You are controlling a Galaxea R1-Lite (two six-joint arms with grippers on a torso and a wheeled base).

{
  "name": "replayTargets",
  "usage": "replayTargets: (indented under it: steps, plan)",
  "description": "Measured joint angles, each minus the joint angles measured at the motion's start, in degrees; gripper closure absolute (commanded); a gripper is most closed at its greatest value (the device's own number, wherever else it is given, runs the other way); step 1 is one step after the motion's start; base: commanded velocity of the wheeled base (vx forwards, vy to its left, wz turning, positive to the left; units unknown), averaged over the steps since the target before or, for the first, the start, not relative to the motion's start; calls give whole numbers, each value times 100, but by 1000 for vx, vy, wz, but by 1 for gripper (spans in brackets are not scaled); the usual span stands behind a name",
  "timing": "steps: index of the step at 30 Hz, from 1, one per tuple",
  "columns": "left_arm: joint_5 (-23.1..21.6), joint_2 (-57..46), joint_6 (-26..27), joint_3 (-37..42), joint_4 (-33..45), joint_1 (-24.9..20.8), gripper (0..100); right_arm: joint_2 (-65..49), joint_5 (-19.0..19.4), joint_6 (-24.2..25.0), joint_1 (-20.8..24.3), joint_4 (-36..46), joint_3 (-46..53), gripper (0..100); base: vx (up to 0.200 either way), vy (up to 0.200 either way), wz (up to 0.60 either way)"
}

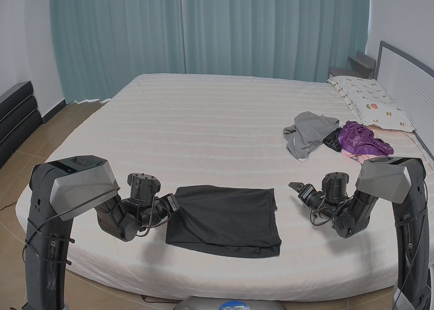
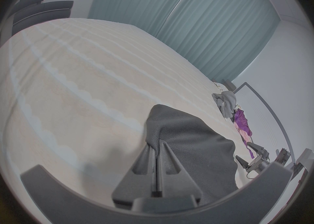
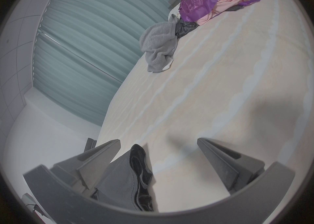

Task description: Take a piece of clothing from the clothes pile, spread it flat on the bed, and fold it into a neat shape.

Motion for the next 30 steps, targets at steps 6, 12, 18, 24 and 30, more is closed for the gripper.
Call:
replayTargets:
  steps: [6,12,18,24,30]
  plan:
    - [0,4,0,0,-1,11,100,0,0,2,0,0,0,0,0,200,0]
    - [-6,6,-2,5,-6,17,100,0,0,0,0,0,0,0,0,200,0]
    - [0,20,-2,5,-35,15,100,2,0,2,-5,0,0,0,0,200,0]
    - [18,85,-2,-41,-69,9,100,2,0,2,0,0,0,0,0,200,0]
    - [38,116,0,-63,-74,-7,100,2,0,-35,0,0,0,0,0,33,0]
